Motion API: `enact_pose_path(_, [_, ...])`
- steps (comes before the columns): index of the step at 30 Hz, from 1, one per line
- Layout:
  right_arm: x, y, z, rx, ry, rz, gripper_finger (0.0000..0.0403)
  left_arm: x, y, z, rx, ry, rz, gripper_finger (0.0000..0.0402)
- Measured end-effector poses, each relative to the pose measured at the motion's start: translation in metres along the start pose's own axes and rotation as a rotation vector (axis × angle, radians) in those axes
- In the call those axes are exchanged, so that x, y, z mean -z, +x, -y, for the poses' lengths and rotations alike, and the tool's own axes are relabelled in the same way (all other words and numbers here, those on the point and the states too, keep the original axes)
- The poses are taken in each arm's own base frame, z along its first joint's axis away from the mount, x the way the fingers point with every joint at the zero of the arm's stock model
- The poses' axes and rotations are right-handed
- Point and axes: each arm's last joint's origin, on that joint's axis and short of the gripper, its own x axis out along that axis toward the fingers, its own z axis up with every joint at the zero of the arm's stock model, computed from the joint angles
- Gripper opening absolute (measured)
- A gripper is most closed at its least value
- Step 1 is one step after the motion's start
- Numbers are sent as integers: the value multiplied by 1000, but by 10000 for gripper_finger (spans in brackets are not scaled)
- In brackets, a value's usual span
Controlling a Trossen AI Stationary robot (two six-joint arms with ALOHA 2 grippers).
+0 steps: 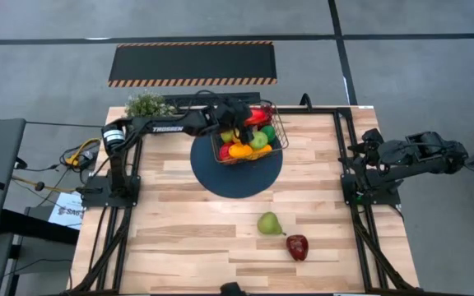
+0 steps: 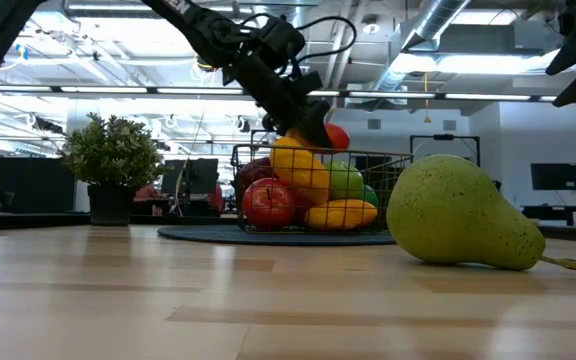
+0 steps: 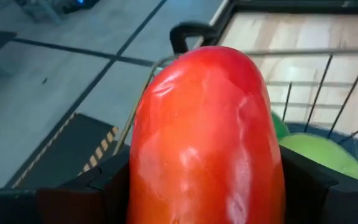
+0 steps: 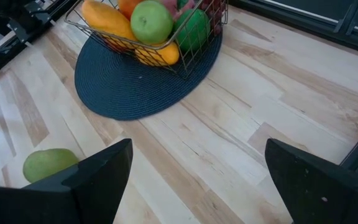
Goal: Build produce basket
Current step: Put the orange mango into the wire basket
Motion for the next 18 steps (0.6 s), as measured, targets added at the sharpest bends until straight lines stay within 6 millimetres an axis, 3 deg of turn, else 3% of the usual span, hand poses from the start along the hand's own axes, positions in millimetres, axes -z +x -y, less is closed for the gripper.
enact_pose_path(8, [0,0,0,0,0,-1,385,-3,2,-16,8,-11,21,273])
enact_pose_path(18, [0,0,0,-1,0,-2,385,14,14,-19,28,-31,-71,299])
